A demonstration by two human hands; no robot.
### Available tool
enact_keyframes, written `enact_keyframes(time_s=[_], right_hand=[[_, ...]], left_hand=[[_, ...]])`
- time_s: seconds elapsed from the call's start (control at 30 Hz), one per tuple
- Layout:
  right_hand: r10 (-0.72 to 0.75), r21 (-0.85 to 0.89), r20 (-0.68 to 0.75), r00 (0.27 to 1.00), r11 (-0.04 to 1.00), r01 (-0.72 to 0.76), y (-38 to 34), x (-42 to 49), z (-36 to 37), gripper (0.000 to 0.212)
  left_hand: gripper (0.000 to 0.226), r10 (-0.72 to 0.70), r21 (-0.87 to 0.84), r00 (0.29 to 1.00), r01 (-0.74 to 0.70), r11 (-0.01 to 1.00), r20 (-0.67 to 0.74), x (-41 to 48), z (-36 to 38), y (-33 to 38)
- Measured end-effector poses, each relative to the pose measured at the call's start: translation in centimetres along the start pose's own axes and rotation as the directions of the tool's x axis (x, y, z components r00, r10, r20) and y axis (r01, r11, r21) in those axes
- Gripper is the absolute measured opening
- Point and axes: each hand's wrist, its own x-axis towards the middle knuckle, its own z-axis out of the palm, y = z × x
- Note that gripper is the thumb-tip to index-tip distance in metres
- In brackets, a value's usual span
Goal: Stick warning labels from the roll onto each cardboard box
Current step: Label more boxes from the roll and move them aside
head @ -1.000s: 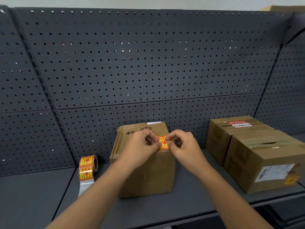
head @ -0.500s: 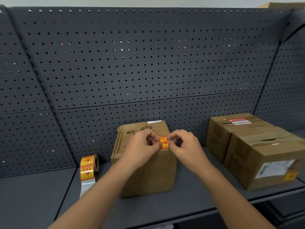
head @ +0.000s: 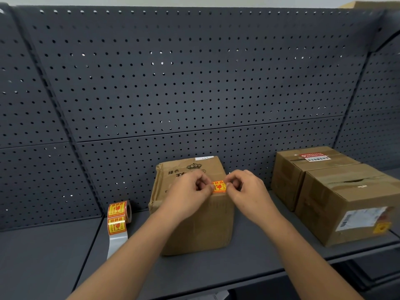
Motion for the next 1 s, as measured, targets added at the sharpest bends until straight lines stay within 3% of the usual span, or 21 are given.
enact_keyframes(time_s=[0.17,0.3,0.47,0.63,0.9,1.0], right_hand=[[0.068,0.059,-0.003,0.998,0.996,-0.068,0.0,0.2,0.6,0.01],[0.178,0.139,0.047,0.983,0.973,-0.183,0.2,0.8,0.5,0.007],[0.232,0.128,0.072,0.97,0.962,-0.24,0.0,2.2,1.0,0.037],[0.256,0.156,0.136,0.957,0.948,-0.276,0.2,2.3,1.8,0.03],[0.221,-0.014,0.115,0.969,0.975,-0.22,-0.3,2.4,2.0,0.022],[0.225,-0.073,0.085,0.971,0.973,-0.219,-1.0,2.5,1.9,0.027]], left_hand=[[0.017,-0.017,0.09,1.0,0.015,0.996,0.019,-0.1,0.3,0.0],[0.014,-0.035,0.081,0.999,0.034,0.996,0.012,-0.1,0.3,-0.1],[0.012,-0.031,0.104,0.999,0.033,0.994,-0.022,-0.2,0.5,0.0],[0.015,-0.035,0.075,0.999,0.036,0.997,-0.025,-0.4,0.3,-0.4],[0.018,-0.028,0.068,0.998,0.032,0.997,-0.062,-0.5,-0.2,-0.3],[0.019,-0.092,0.084,0.994,0.097,0.992,-0.062,0.9,-0.4,-0.5]])
